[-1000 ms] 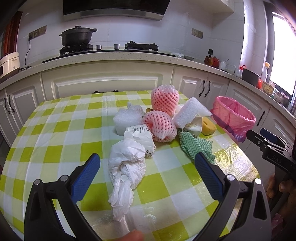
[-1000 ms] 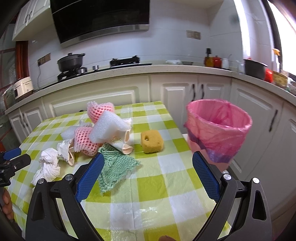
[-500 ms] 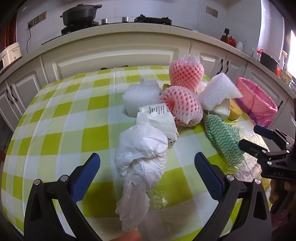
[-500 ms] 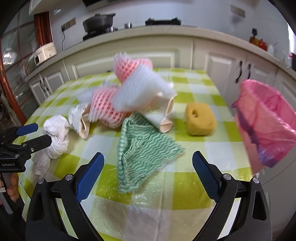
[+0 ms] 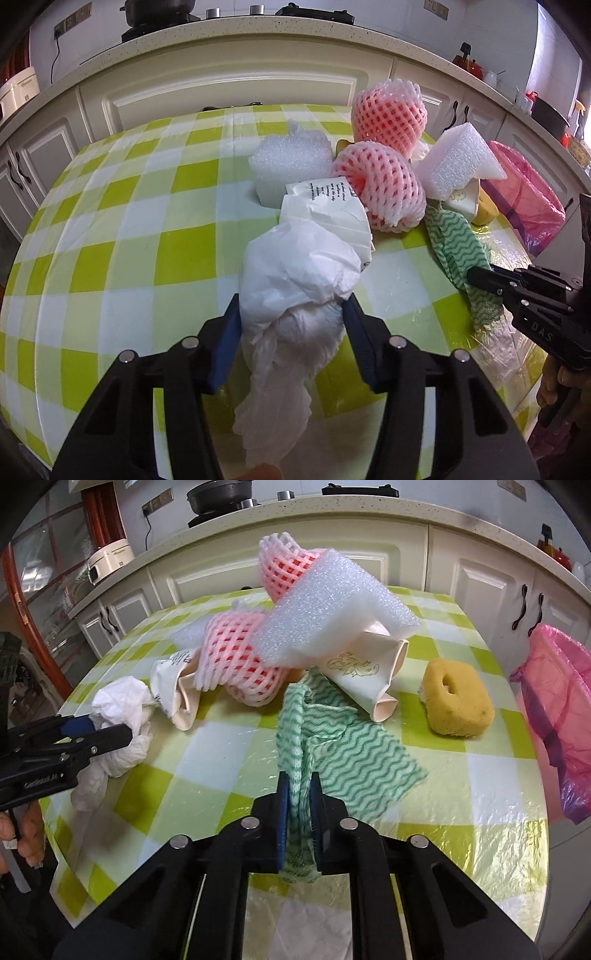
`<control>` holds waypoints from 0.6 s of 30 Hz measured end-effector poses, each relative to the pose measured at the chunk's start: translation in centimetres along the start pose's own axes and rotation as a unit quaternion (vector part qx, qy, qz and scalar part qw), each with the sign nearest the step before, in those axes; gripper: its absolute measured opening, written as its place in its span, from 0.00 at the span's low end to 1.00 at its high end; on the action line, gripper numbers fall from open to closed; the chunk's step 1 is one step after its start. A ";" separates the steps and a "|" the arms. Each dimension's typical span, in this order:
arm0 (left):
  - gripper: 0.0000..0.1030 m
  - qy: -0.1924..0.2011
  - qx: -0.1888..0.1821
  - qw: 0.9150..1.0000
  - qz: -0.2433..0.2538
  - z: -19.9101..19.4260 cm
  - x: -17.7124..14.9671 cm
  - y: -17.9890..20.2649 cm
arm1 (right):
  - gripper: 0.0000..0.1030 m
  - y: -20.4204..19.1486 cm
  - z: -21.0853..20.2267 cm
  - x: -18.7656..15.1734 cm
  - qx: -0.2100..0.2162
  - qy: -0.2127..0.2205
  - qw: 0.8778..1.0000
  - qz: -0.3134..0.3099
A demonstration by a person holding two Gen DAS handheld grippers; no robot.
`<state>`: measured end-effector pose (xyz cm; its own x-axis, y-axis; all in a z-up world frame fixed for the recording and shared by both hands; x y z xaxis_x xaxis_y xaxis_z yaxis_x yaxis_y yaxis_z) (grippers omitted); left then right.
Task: Collect trash
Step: 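Grasp the green zigzag cloth with the right tool while the left tool grasps the white plastic bag, then carry cloth and bag to the pink bin and open both tools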
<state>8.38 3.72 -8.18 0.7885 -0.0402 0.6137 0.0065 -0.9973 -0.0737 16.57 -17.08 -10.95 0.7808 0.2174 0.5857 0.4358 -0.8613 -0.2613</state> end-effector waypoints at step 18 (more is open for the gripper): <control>0.42 0.051 -0.001 0.999 -0.006 -5.5 0.7 0.7 | 0.09 -0.3 -8.4 0.8 0.054 0.072 0.996 0.014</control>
<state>5.56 2.67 -3.44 0.7215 -0.0350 0.6915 0.0144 -0.9977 -0.0655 13.33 -20.50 -3.96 0.7245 0.1181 0.6791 0.4662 -0.8097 -0.3565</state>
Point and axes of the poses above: each gripper's, at about its wrist camera, not at the fingertips, and z roughly the way its jaws point, y to its right, x to its top, the point moved 2 cm from there along z, roughly the way its jaws point, and after that the axes turned 13 degrees about z, right-handed, at the moved point
